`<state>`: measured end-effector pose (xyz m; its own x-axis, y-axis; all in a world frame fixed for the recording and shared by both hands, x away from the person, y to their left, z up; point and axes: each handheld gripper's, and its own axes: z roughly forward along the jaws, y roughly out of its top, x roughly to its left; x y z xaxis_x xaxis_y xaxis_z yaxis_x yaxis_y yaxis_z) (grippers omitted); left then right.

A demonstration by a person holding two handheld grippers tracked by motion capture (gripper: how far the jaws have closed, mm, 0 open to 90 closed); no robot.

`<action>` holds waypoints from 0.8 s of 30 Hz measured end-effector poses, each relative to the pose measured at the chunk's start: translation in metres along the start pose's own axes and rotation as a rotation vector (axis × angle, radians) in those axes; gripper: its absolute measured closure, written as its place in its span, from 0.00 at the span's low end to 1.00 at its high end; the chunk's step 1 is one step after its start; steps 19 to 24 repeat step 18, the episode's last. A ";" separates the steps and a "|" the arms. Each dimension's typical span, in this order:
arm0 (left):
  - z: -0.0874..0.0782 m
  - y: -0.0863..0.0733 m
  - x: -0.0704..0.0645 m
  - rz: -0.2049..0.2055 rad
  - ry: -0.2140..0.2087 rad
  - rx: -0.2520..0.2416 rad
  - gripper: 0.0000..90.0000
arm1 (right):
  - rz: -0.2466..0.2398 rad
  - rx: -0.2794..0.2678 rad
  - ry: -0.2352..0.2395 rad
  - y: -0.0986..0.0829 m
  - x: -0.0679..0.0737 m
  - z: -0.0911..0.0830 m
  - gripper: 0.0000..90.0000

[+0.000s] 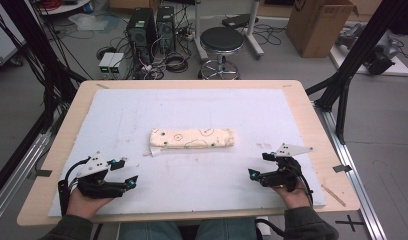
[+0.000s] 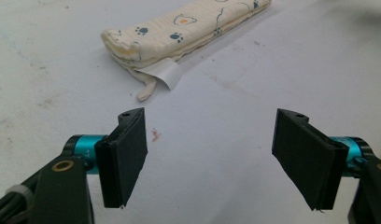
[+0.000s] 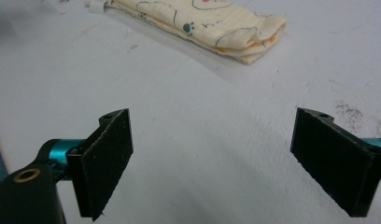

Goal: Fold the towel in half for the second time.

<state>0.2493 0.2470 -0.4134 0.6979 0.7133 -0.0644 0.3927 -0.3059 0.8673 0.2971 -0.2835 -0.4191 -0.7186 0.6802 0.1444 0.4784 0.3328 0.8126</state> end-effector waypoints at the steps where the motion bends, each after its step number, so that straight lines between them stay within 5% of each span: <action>1: -0.001 0.000 -0.001 -0.002 0.000 -0.001 0.30 | -0.004 0.002 0.000 -0.001 0.000 0.000 0.14; 24: -0.001 -0.008 -0.001 -0.016 0.019 -0.001 0.30 | -0.002 0.019 -0.001 -0.012 0.002 -0.003 0.14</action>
